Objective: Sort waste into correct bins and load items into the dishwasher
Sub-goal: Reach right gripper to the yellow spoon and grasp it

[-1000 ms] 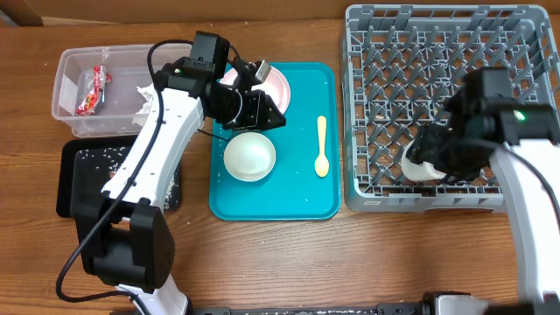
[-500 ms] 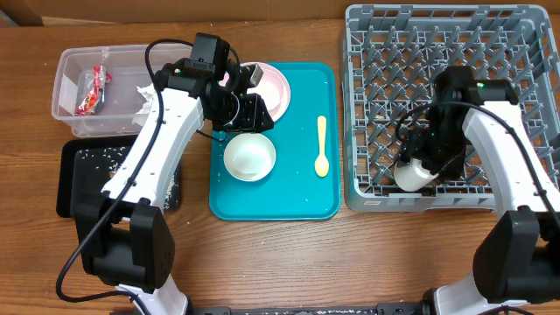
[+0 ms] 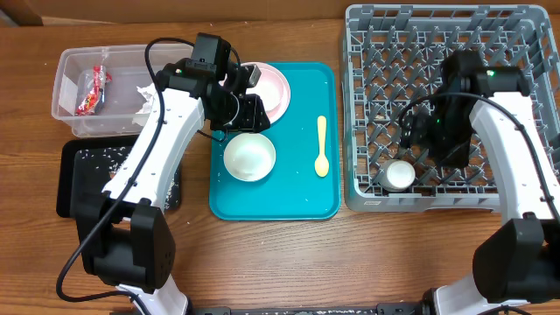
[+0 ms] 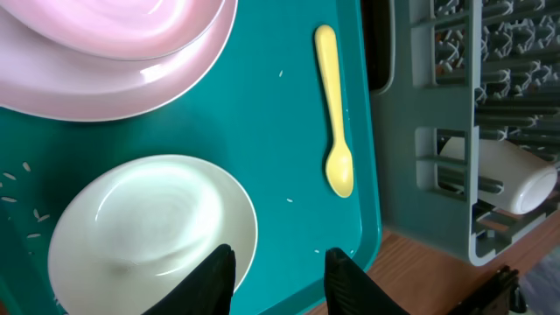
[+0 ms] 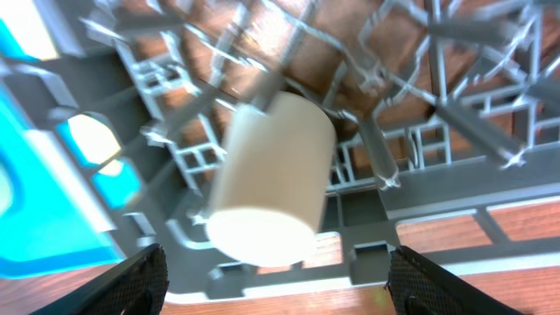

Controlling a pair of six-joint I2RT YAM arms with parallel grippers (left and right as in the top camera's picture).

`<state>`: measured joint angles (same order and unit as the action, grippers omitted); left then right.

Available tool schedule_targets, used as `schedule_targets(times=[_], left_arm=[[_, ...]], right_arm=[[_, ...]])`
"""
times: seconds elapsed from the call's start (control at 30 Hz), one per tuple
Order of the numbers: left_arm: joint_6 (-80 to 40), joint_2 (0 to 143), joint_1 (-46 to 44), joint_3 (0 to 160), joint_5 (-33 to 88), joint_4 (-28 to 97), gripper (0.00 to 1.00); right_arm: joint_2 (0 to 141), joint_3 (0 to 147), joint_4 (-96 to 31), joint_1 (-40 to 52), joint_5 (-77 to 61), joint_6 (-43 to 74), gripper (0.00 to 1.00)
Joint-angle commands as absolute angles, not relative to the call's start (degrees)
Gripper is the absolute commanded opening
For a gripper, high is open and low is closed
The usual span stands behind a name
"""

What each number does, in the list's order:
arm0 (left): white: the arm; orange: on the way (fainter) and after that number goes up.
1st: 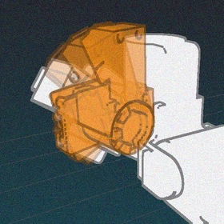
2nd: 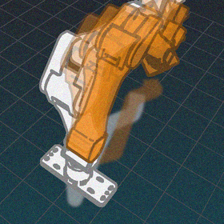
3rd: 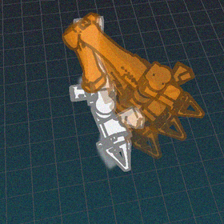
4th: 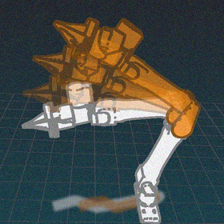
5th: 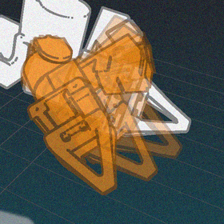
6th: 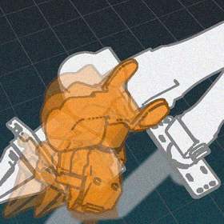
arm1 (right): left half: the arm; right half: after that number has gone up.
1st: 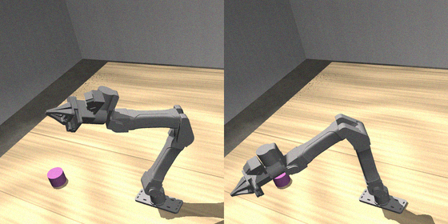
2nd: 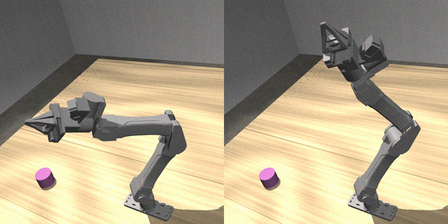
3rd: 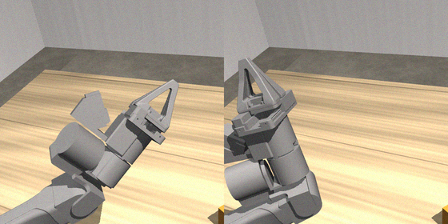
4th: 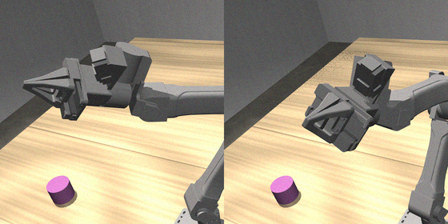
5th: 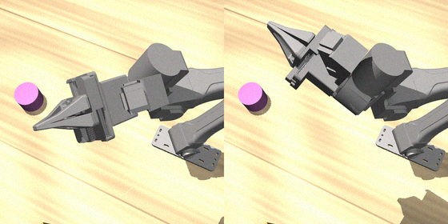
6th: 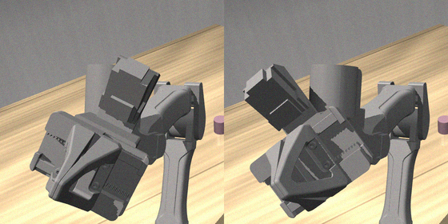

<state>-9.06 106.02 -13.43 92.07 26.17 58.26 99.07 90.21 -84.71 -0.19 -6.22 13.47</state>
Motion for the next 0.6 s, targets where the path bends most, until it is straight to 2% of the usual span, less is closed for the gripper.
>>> schedule_targets(times=[0.0, 0.2, 0.27, 0.43, 0.57], left_arm=[[-8.99, 105.62, -14.39, 92.01, 24.84, 57.78, 0.38], [-9.34, 105.62, -14.61, 92.01, 22.00, 57.54, 0.43], [-13.13, 105.62, -14.50, 92.01, 19.70, 58.02, 0.43], [-20.47, 105.62, -11.84, 92.01, 16.38, 57.98, 0.46], [-20.82, 105.62, -9.63, 92.01, 14.68, 58.04, 0.49]], right_arm=[[98.48, 96.57, -85.23, 2.48, -6.72, 13.52, 0.83], [98.39, 100.16, -81.14, 12.38, -6.68, 15.16, 0.82], [98.56, 99.57, -78.17, 16.05, -6.57, 17.06, 0.81], [101.32, 98.28, -71.99, 23.75, -3.68, 20.99, 0.75], [105.91, 98.28, -69.14, 27.03, -1.61, 21.67, 0.70]])
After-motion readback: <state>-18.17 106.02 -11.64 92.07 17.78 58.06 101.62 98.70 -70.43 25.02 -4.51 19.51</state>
